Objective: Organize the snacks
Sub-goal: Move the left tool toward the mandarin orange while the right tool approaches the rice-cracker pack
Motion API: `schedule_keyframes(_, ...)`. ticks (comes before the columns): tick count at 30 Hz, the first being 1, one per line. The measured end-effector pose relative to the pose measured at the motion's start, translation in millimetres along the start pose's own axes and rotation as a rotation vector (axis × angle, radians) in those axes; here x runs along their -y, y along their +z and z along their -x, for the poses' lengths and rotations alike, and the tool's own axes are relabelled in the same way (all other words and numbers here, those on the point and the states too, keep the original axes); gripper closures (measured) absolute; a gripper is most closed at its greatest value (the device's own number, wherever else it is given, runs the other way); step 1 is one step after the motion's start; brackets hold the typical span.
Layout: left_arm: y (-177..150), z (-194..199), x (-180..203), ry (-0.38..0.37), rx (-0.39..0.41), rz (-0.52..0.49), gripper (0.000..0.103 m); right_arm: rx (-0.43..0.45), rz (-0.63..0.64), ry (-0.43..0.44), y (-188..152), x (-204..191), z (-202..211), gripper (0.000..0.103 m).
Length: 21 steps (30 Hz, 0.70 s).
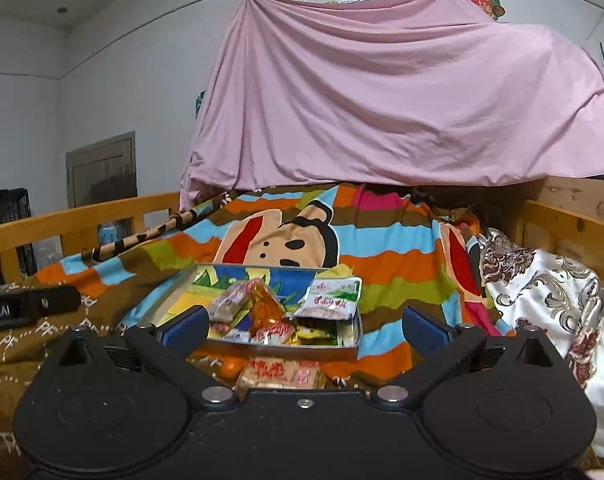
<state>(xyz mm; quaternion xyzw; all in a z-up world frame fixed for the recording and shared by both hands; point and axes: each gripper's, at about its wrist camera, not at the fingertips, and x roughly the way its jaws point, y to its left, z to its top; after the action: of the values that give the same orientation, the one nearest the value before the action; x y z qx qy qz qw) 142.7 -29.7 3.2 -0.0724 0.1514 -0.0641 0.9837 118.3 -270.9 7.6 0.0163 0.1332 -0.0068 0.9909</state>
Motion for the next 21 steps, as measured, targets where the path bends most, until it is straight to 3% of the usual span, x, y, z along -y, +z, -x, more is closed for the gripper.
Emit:
schedule_keyframes(6, -25, 8, 3, 0.055, -0.08, 0.014, 0.0, -0.019, 0.003, -0.021, -8, 0, 10, 0.0)
schedule_keyframes(14, -33, 22, 3, 0.122, -0.103, -0.024, 0.0, -0.078, -0.05, -0.039, -10, 11, 12, 0.0)
schedule_keyframes(21, -19, 24, 7, 0.183, -0.151, -0.06, 0.0, -0.25, 0.037, -0.057, 4, 3, -1, 0.0)
